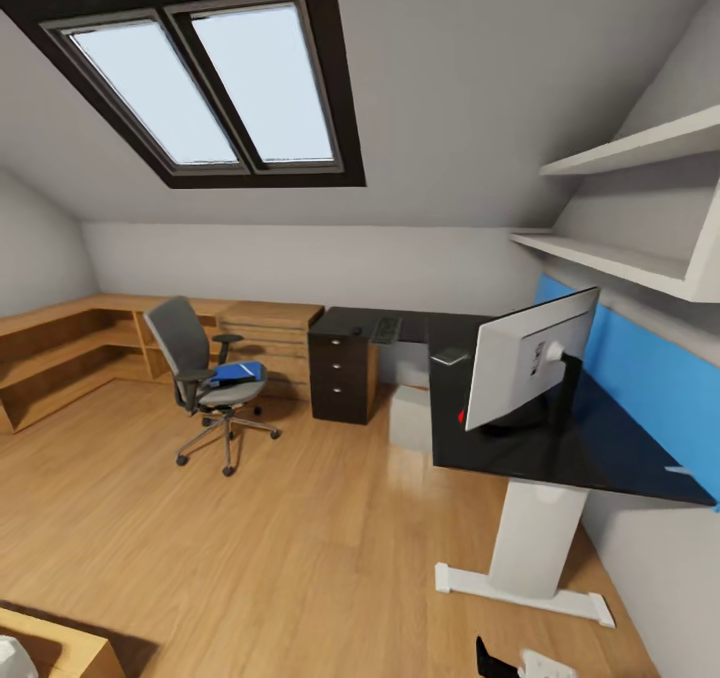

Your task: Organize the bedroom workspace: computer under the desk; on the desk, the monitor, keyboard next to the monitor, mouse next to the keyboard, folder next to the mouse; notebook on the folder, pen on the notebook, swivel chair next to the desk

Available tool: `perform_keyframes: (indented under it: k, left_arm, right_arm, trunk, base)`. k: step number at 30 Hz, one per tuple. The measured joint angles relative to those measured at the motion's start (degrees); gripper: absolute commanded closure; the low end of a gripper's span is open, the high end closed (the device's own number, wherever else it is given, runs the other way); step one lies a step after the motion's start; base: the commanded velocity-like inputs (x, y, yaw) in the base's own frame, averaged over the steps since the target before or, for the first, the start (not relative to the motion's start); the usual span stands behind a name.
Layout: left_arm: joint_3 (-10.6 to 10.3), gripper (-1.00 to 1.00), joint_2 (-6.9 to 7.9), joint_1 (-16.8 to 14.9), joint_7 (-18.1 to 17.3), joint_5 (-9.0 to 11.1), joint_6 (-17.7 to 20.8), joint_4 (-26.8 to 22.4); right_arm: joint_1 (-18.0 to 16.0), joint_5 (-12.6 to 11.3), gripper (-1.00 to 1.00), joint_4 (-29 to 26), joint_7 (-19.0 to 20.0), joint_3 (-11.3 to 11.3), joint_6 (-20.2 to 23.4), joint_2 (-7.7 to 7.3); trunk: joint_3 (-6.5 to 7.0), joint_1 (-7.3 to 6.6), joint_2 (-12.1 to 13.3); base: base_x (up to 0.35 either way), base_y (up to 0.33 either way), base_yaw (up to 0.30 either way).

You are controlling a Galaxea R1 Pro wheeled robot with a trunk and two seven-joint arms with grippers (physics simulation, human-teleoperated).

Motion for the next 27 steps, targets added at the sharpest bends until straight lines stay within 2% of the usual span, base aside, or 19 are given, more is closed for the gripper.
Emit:
perform_keyframes:
  k: [14,21,27]
  left_arm:
    - [-0.05,-1.00,-0.02,-0.01,0.00,0.00,0.00,0.03]
    - [-0.05,-1.00,-0.07,0.00,0.00,0.00,0.03,0.03]
    - [0.00,-1.00,-0.08,0.00,0.08,0.00,0.00,0.02]
  right_arm:
    - [0.01,-0.01,-1.00,-0.01,-0.03,0.01,-0.10,0.01]
    - [0.00,-0.01,-1.00,0.00,-0.06,0.02,-0.10,0.02]
    - [-0.01,-0.09,-1.00,-0.11,-0.06,-0.01,-0.67,-0.32]
  trunk:
    - [0.00,0.00,0.00]
    - [0.00,0.00,0.00]
    - [0.00,0.02,0.00]
  base:
    - [0.236,0.270,-0.212]
    - [0.264,0.207,-0.034]
    - [0.059,0.037,-0.002]
